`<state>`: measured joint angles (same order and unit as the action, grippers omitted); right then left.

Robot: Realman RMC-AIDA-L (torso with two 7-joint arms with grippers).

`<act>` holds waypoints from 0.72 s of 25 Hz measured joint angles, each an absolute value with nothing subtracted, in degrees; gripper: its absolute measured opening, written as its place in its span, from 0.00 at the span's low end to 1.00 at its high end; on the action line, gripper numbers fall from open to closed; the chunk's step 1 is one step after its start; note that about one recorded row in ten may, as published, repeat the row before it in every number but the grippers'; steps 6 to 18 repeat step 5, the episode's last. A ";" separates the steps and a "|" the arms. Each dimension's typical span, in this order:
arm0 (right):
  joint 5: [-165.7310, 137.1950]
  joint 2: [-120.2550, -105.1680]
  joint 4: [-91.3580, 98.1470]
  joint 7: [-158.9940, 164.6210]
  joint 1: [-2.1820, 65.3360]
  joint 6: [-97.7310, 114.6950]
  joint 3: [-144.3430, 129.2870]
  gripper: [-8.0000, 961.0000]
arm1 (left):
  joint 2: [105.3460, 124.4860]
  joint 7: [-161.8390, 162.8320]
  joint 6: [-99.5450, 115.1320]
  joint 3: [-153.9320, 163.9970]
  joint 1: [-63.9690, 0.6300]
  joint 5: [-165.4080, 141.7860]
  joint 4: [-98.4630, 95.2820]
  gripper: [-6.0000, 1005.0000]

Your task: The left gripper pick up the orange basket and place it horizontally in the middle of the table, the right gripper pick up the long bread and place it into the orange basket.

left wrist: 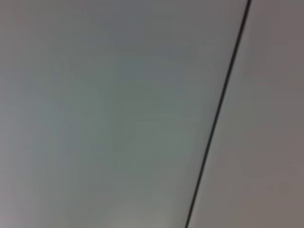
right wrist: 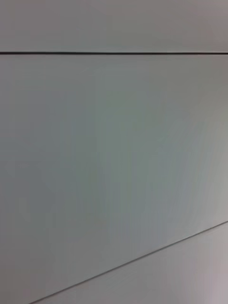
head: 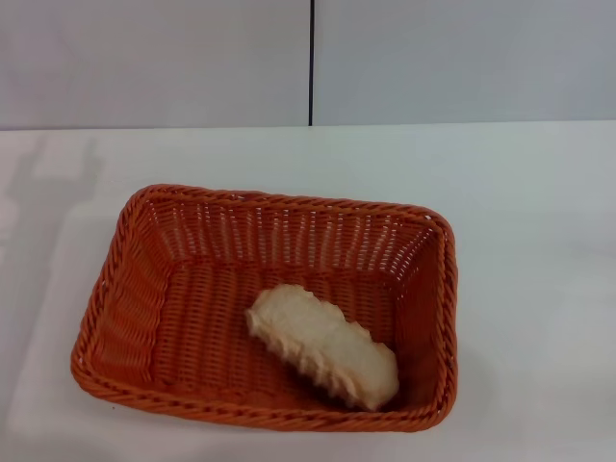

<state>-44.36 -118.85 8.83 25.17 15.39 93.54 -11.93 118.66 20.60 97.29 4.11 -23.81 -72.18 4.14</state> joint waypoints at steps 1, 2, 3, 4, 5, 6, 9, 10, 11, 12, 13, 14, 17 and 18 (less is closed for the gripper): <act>-44.19 -118.90 8.46 25.14 15.46 93.54 -11.84 0.76 | 118.66 20.15 97.30 3.72 -23.62 -72.15 4.59 0.68; -43.98 -118.93 7.94 25.10 15.59 93.54 -11.62 0.76 | 118.66 19.64 97.31 3.49 -23.47 -72.13 4.95 0.68; -43.84 -118.95 7.49 25.06 15.70 93.59 -11.35 0.76 | 118.66 19.64 97.31 3.49 -23.47 -72.13 4.95 0.68; -43.80 -118.98 6.63 25.05 15.76 93.73 -10.78 0.76 | 118.66 19.05 97.35 3.33 -23.29 -72.13 5.37 0.68; -43.80 -118.98 6.63 25.05 15.76 93.73 -10.78 0.76 | 118.66 18.73 97.41 3.33 -23.00 -72.17 5.68 0.68; -43.80 -118.98 6.63 25.05 15.76 93.73 -10.78 0.76 | 118.66 18.73 97.41 3.33 -23.00 -72.17 5.68 0.68; -43.80 -118.98 6.63 25.05 15.76 93.73 -10.78 0.76 | 118.66 18.73 97.41 3.33 -23.00 -72.17 5.68 0.68; -43.80 -118.98 6.63 25.05 15.76 93.73 -10.78 0.76 | 118.66 18.73 97.41 3.33 -23.00 -72.17 5.68 0.68; -43.80 -118.98 6.63 25.05 15.76 93.73 -10.78 0.76 | 118.66 18.73 97.41 3.33 -23.00 -72.17 5.68 0.68; -43.80 -118.98 6.63 25.05 15.76 93.73 -10.78 0.76 | 118.66 18.73 97.41 3.33 -23.00 -72.17 5.68 0.68; -43.80 -118.98 6.63 25.05 15.76 93.73 -10.78 0.76 | 118.66 18.73 97.41 3.33 -23.00 -72.17 5.68 0.68; -43.80 -118.98 6.63 25.05 15.76 93.73 -10.78 0.76 | 118.66 18.73 97.41 3.33 -23.00 -72.17 5.68 0.68; -43.80 -118.98 6.63 25.05 15.76 93.73 -10.78 0.76 | 118.66 18.73 97.41 3.33 -23.00 -72.17 5.68 0.68; -43.80 -118.98 6.63 25.05 15.76 93.73 -10.78 0.76 | 118.66 18.73 97.41 3.33 -23.00 -72.17 5.68 0.68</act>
